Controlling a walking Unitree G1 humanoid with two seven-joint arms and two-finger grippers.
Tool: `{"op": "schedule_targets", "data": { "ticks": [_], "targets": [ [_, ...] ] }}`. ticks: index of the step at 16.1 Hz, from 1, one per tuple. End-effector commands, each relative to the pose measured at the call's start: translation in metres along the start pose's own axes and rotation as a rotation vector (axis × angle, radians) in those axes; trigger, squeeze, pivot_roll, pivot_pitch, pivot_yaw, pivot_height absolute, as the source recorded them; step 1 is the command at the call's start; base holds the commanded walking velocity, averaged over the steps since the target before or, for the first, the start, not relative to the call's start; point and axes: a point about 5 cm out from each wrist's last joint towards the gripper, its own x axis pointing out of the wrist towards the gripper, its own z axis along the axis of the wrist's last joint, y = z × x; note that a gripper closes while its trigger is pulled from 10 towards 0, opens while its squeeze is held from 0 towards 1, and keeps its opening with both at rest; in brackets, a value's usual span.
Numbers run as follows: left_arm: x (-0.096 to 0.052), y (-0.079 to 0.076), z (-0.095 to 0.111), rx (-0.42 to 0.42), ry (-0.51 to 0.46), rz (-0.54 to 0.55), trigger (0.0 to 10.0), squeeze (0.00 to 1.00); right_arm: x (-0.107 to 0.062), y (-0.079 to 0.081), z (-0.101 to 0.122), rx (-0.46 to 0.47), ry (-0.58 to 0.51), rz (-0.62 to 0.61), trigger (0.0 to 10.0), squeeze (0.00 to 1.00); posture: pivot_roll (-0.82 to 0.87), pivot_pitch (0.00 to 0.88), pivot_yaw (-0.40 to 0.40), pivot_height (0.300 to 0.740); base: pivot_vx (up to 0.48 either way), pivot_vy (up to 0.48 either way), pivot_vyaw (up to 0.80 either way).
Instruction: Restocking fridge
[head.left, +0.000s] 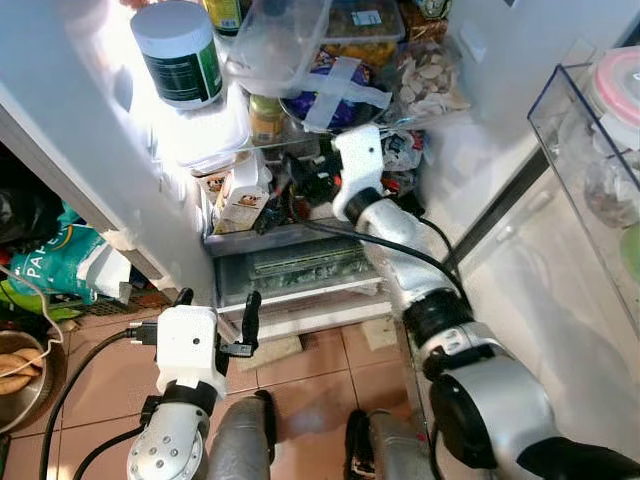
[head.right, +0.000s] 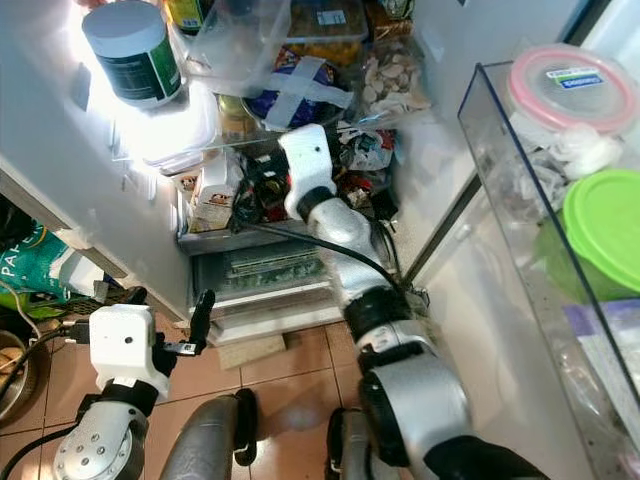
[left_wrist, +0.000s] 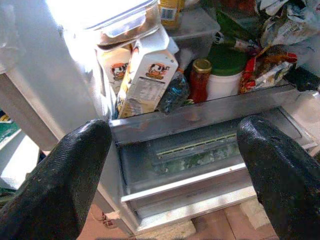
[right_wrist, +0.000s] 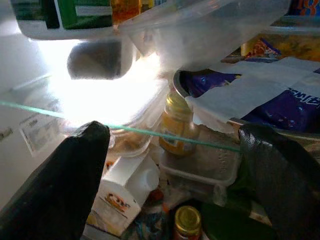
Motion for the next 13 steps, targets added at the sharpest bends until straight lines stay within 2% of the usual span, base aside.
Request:
{"op": "schedule_targets", "data": {
  "ticks": [1,6,8,10,13],
  "targets": [
    [-0.004,0.000,0.001,0.008,0.009,0.002,10.0,0.00,0.006,0.005,0.004,0.028,-0.017,-0.016,10.0,0.00,0.25,0.282,-0.025,0.740,0.000,0.000,0.00],
    [-0.001,0.000,0.001,0.010,0.013,0.003,10.0,0.00,0.012,0.022,-0.001,0.097,0.006,-0.022,10.0,0.00,0.24,0.280,-0.024,0.740,0.000,0.000,0.00],
    [0.002,-0.001,0.001,0.012,0.008,-0.001,10.0,0.00,0.012,0.022,-0.003,0.096,0.006,-0.025,10.0,0.00,0.24,0.270,-0.023,0.740,0.000,0.000,0.00],
    [0.006,0.000,0.001,0.014,0.003,-0.002,10.0,0.00,0.006,0.015,-0.007,0.079,0.010,-0.030,10.0,0.00,0.23,0.259,-0.022,0.740,0.000,0.000,0.00],
    [0.013,0.000,0.001,0.016,-0.010,-0.007,10.0,0.00,-0.009,-0.010,-0.016,0.036,0.025,-0.049,10.0,0.00,0.21,0.235,-0.020,0.740,0.000,0.000,0.00]
  ]
}}
